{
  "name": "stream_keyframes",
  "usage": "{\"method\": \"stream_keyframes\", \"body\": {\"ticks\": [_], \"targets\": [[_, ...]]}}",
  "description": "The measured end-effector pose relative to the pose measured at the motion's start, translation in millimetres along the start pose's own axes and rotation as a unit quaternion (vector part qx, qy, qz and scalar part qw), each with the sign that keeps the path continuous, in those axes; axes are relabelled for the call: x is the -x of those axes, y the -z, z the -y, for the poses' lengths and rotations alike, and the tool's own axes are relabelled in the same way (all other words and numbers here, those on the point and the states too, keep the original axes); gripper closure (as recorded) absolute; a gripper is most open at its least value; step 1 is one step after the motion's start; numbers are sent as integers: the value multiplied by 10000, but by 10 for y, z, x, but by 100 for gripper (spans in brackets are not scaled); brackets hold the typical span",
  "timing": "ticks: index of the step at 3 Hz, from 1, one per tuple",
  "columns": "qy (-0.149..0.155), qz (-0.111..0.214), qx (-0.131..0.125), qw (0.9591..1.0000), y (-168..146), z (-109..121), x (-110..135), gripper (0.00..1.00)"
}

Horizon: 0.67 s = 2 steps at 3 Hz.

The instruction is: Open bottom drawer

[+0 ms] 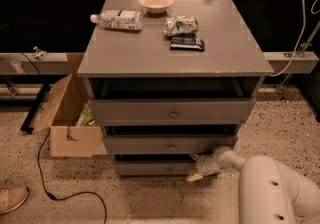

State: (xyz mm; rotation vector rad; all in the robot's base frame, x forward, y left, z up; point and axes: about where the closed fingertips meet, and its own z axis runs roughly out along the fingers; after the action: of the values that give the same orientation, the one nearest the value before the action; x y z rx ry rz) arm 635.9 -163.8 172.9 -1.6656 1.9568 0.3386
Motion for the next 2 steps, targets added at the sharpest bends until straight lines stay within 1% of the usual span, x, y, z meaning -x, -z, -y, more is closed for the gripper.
{"method": "stream_keyframes", "body": {"ticks": [1,2], "targets": [[-103,-65,133,9998,-36,-95,-128,50],[-103,-65,133,9998,1,-88,-101,73]]}}
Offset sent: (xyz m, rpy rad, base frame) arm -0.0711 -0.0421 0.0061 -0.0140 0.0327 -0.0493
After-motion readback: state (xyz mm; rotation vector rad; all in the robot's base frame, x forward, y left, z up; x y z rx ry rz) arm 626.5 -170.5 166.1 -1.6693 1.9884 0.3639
